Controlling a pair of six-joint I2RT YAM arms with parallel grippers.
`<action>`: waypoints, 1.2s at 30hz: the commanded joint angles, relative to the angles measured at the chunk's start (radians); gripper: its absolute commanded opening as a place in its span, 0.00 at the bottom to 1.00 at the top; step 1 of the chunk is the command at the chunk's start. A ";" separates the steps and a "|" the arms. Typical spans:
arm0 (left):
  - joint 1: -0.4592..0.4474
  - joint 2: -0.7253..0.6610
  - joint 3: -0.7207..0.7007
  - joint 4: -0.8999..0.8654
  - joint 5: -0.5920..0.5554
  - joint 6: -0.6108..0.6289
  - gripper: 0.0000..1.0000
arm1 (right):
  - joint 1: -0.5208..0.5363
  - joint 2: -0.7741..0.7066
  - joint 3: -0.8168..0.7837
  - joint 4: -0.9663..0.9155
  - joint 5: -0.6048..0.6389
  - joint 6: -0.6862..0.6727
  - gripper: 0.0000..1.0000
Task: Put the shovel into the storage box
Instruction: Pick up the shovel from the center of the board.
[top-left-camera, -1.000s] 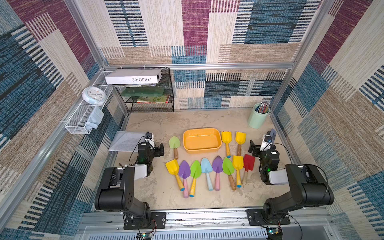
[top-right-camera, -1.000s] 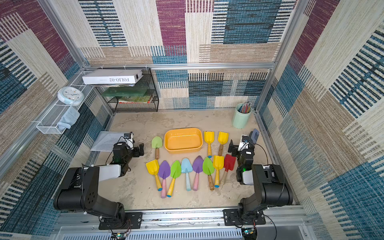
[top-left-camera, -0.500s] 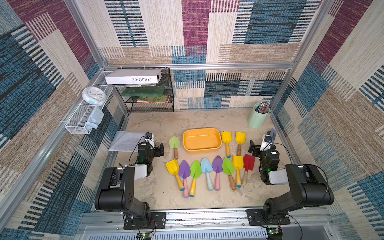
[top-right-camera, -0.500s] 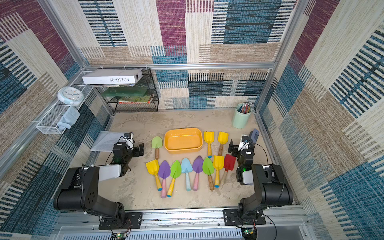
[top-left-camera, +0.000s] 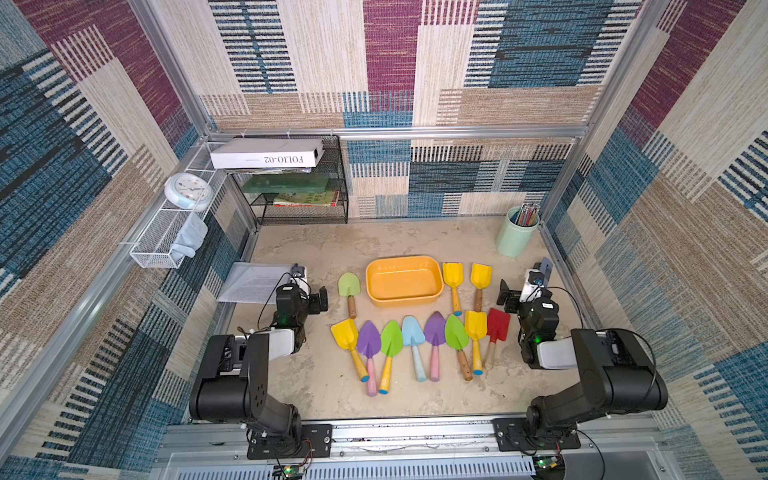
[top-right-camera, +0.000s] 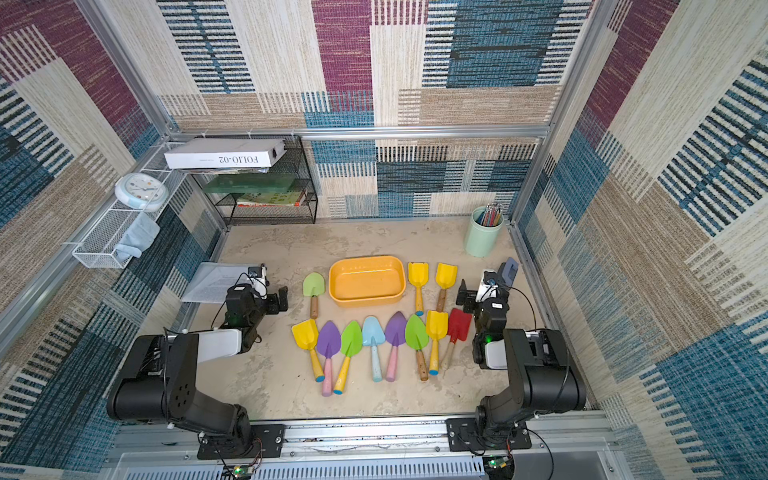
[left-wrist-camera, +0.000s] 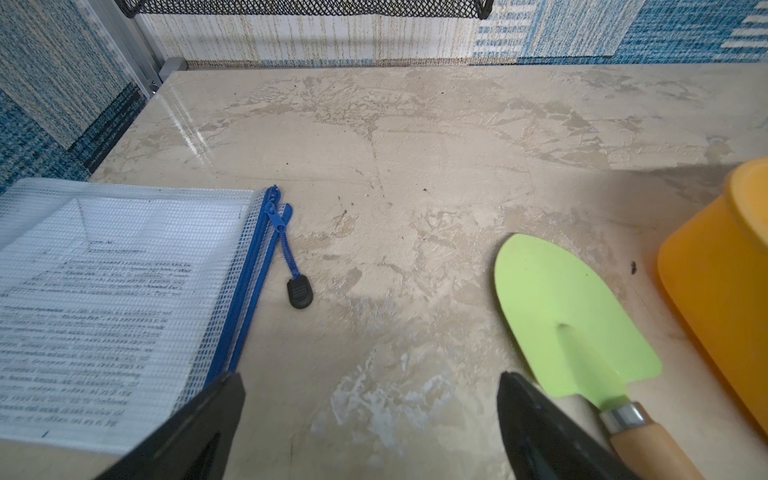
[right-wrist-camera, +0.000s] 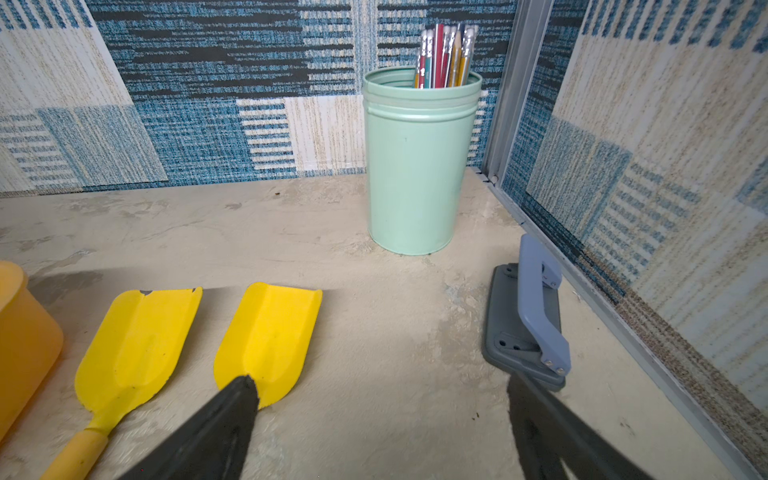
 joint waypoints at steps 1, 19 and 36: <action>0.001 -0.018 0.014 -0.008 -0.024 -0.007 1.00 | 0.002 -0.043 0.041 -0.087 -0.062 -0.020 0.91; -0.321 -0.351 0.569 -1.024 -0.290 -0.259 0.99 | 0.109 -0.173 0.736 -1.527 0.156 0.318 0.88; -0.494 -0.467 0.555 -1.200 -0.271 -0.331 0.99 | 0.154 0.160 0.945 -1.702 -0.035 0.350 0.68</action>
